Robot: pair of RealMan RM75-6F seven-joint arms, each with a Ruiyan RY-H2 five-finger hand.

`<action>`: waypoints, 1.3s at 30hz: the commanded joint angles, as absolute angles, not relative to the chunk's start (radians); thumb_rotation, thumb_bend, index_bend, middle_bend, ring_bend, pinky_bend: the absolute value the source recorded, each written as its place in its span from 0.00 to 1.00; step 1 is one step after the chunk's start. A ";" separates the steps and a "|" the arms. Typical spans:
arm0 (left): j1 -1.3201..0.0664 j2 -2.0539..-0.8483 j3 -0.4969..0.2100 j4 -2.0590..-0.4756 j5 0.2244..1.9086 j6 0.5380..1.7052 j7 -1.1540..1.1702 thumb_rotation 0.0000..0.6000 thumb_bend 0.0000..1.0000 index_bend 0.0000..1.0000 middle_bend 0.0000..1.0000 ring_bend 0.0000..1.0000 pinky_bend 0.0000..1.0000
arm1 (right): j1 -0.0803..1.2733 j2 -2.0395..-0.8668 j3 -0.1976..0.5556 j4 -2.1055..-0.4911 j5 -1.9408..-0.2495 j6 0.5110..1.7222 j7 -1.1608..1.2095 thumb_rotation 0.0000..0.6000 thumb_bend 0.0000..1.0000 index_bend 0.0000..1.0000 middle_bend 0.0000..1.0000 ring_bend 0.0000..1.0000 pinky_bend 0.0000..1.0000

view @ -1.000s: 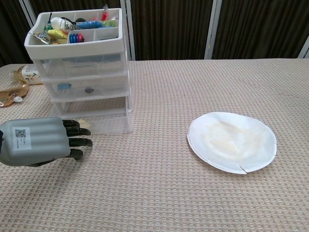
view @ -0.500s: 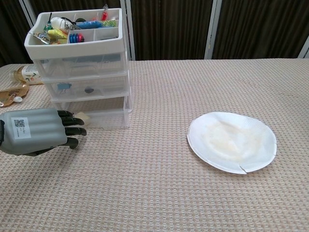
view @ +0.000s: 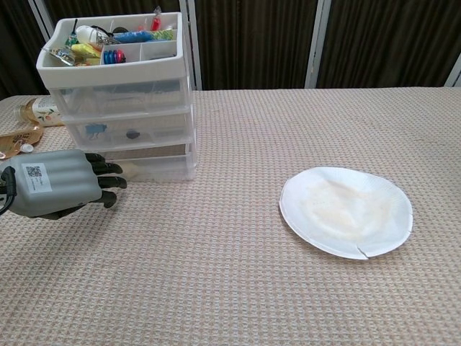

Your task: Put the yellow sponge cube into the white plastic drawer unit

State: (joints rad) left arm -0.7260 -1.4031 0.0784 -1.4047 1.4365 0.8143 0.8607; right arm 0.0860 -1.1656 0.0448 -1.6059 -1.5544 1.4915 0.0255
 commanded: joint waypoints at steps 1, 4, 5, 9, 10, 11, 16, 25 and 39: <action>-0.725 -1.416 0.068 -1.389 1.417 0.815 0.868 1.00 0.91 0.30 0.11 0.07 0.15 | 0.086 -1.166 0.045 -1.606 -1.554 1.491 0.026 1.00 0.00 0.08 0.00 0.00 0.00; -0.724 -1.424 0.062 -1.380 1.407 0.822 0.879 1.00 0.91 0.30 0.11 0.07 0.15 | 0.087 -1.165 0.046 -1.607 -1.551 1.488 0.027 1.00 0.00 0.08 0.00 0.00 0.00; -0.723 -1.425 0.061 -1.378 1.405 0.824 0.882 1.00 0.91 0.30 0.11 0.07 0.15 | 0.087 -1.165 0.046 -1.608 -1.551 1.488 0.027 1.00 0.00 0.08 0.00 0.00 0.00; -0.721 -1.431 0.049 -1.371 1.379 0.830 0.890 1.00 0.91 0.30 0.11 0.07 0.15 | 0.087 -1.165 0.045 -1.609 -1.552 1.487 0.027 1.00 0.00 0.08 0.00 0.00 0.00; -0.720 -1.432 0.047 -1.370 1.372 0.830 0.892 1.00 0.91 0.29 0.11 0.07 0.15 | 0.087 -1.165 0.045 -1.609 -1.552 1.488 0.027 1.00 0.00 0.08 0.00 0.00 0.00; -0.720 -1.433 0.044 -1.368 1.365 0.831 0.896 1.00 0.91 0.29 0.11 0.07 0.15 | 0.087 -1.164 0.046 -1.610 -1.552 1.489 0.026 1.00 0.00 0.08 0.00 0.00 0.00; -0.718 -1.432 0.044 -1.370 1.352 0.840 0.905 1.00 0.91 0.29 0.10 0.06 0.14 | 0.086 -1.165 0.044 -1.609 -1.554 1.490 0.025 1.00 0.00 0.08 0.00 0.00 0.00; -0.713 -1.434 0.044 -1.364 1.330 0.847 0.901 1.00 0.91 0.27 0.09 0.05 0.14 | 0.086 -1.166 0.045 -1.607 -1.553 1.490 0.023 1.00 0.00 0.08 0.00 0.00 0.00; -0.519 -1.305 0.095 -1.603 1.532 1.261 0.697 1.00 0.43 0.20 0.02 0.01 0.03 | 0.085 -1.165 0.045 -1.605 -1.556 1.494 0.023 1.00 0.00 0.08 0.00 0.00 0.00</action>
State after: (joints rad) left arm -0.6123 -1.3466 0.0748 -1.5388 1.4470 1.0892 0.7765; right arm 0.0851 -1.1643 0.0452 -1.6051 -1.5552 1.4937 0.0230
